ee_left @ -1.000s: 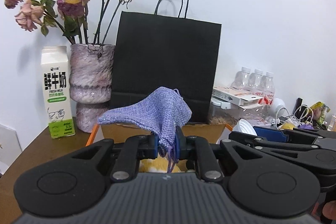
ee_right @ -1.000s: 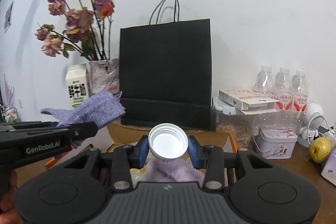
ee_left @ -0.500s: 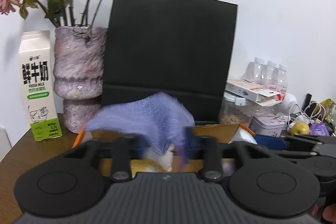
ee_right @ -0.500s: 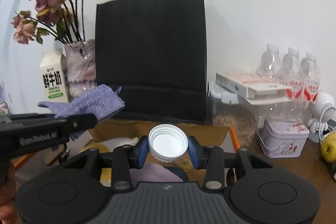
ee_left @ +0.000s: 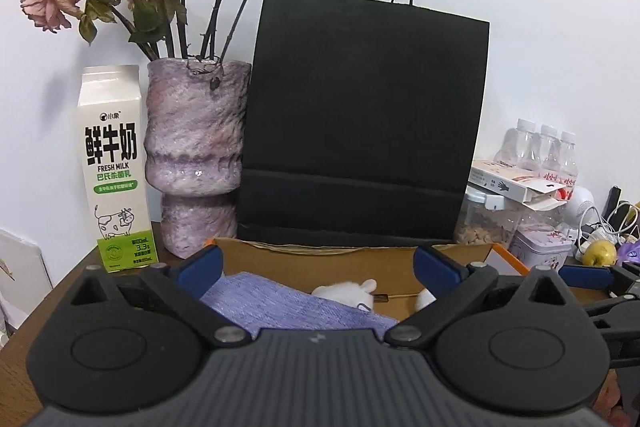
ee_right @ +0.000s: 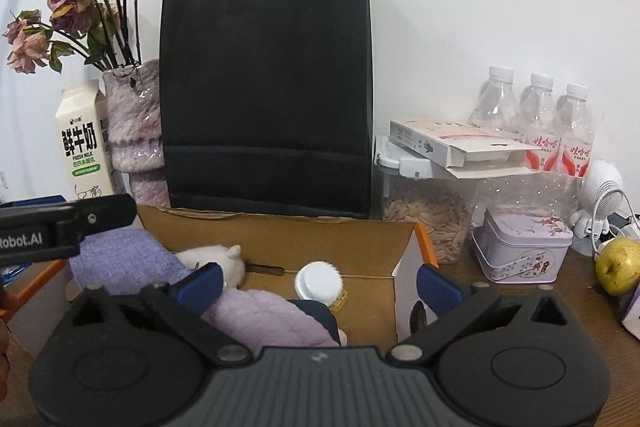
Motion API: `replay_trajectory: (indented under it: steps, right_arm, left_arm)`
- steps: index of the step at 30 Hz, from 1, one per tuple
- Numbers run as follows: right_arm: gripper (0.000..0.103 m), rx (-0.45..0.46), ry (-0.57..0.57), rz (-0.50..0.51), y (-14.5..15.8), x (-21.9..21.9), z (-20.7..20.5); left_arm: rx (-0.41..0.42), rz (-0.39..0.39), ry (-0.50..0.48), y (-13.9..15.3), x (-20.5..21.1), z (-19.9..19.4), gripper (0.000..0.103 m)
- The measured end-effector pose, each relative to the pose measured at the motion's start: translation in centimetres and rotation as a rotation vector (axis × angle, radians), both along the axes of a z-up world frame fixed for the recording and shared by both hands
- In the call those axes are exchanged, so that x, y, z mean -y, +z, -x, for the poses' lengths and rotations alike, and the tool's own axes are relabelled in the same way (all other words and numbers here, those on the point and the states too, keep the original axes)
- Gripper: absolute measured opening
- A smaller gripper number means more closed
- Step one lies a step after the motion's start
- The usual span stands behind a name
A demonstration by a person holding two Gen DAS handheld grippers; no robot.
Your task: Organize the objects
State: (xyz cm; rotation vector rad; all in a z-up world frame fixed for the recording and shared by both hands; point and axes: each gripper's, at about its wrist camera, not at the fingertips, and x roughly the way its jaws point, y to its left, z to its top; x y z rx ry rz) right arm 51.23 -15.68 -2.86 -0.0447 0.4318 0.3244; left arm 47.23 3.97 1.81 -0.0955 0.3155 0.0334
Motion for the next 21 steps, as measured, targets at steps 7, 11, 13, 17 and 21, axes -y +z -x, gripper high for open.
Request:
replay_trajectory:
  steps: [7, 11, 13, 17, 21]
  right_arm:
    - [0.103, 0.021, 0.005, -0.005, 0.9, 1.0, 1.6]
    - [0.103, 0.039, 0.014, -0.006, 1.6, 1.6, 3.4]
    - [0.103, 0.053, 0.018, -0.003, 2.0, 1.8, 4.6]
    - [0.103, 0.062, 0.032, 0.004, 2.2, 2.0, 7.3]
    - [0.103, 0.071, 0.042, 0.010, 2.5, 2.2, 10.3]
  left_arm:
    - [0.005, -0.009, -0.008, 0.7, 0.3, 1.6, 0.103]
    - [0.002, -0.021, -0.017, 1.2, 0.6, 3.5, 0.103]
    - [-0.006, -0.022, -0.020, 1.4, 0.7, 4.6, 0.103]
    - [-0.011, -0.021, -0.018, 1.6, 0.8, 7.3, 0.103]
    - [-0.019, -0.040, -0.011, 1.6, 1.0, 10.3, 0.103]
